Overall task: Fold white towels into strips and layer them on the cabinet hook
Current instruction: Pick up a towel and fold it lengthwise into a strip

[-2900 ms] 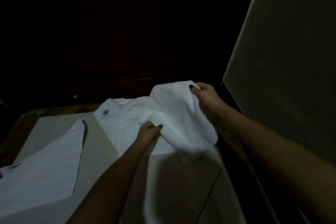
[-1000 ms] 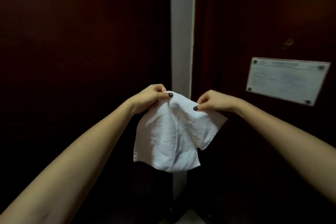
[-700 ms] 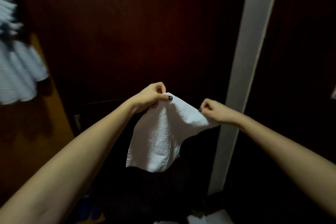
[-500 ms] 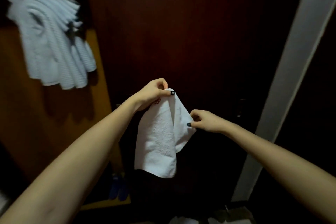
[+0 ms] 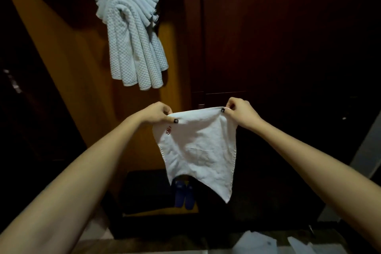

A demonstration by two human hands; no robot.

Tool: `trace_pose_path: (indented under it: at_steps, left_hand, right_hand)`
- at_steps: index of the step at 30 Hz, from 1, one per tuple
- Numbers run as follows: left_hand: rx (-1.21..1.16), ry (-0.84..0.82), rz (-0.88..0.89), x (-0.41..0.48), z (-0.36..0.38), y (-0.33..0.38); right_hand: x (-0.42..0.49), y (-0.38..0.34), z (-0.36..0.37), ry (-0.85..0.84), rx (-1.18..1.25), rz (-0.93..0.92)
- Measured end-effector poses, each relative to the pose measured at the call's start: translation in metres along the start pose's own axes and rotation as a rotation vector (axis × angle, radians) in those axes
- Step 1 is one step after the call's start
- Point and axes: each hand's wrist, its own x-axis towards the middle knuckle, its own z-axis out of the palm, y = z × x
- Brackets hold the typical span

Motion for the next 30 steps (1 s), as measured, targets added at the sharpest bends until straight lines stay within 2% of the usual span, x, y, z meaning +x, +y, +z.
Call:
trace_pose_path:
  at_steps: [2, 4, 8, 10, 13, 16, 21, 26, 28, 30]
  left_hand:
    - [0.011, 0.035, -0.012, -0.006, -0.007, -0.025]
    - [-0.098, 0.100, -0.030, -0.012, -0.008, -0.045]
    - [-0.411, 0.205, -0.076, -0.023, 0.001, -0.068]
    - [-0.504, 0.225, -0.115, -0.031, 0.005, -0.076]
    - [-0.813, 0.207, -0.195, -0.047, 0.009, -0.088]
    - [-1.023, 0.251, -0.248, -0.059, 0.014, -0.091]
    - [-1.273, 0.298, -0.349, -0.068, 0.024, -0.090]
    - [-1.269, 0.322, -0.283, -0.075, 0.021, -0.093]
    - [-1.133, 0.337, -0.222, -0.079, 0.015, -0.096]
    - [-0.874, 0.437, -0.115, -0.081, 0.004, -0.101]
  right_hand:
    - [-0.003, -0.017, 0.018, 0.026, 0.026, 0.018]
    - [-0.009, -0.033, 0.037, 0.031, 0.101, 0.029]
    - [-0.029, -0.078, 0.070, -0.174, 0.308, -0.076]
    - [-0.034, -0.100, 0.084, -0.208, 0.288, -0.105]
    - [-0.037, -0.129, 0.101, -0.234, 0.245, -0.097]
    - [-0.039, -0.149, 0.116, -0.245, 0.205, -0.117]
    - [-0.044, -0.165, 0.140, -0.193, -0.040, -0.220]
    - [-0.043, -0.172, 0.153, -0.020, -0.026, -0.222]
    - [-0.040, -0.174, 0.150, -0.012, -0.020, -0.253]
    - [-0.038, -0.176, 0.145, -0.015, -0.013, -0.281]
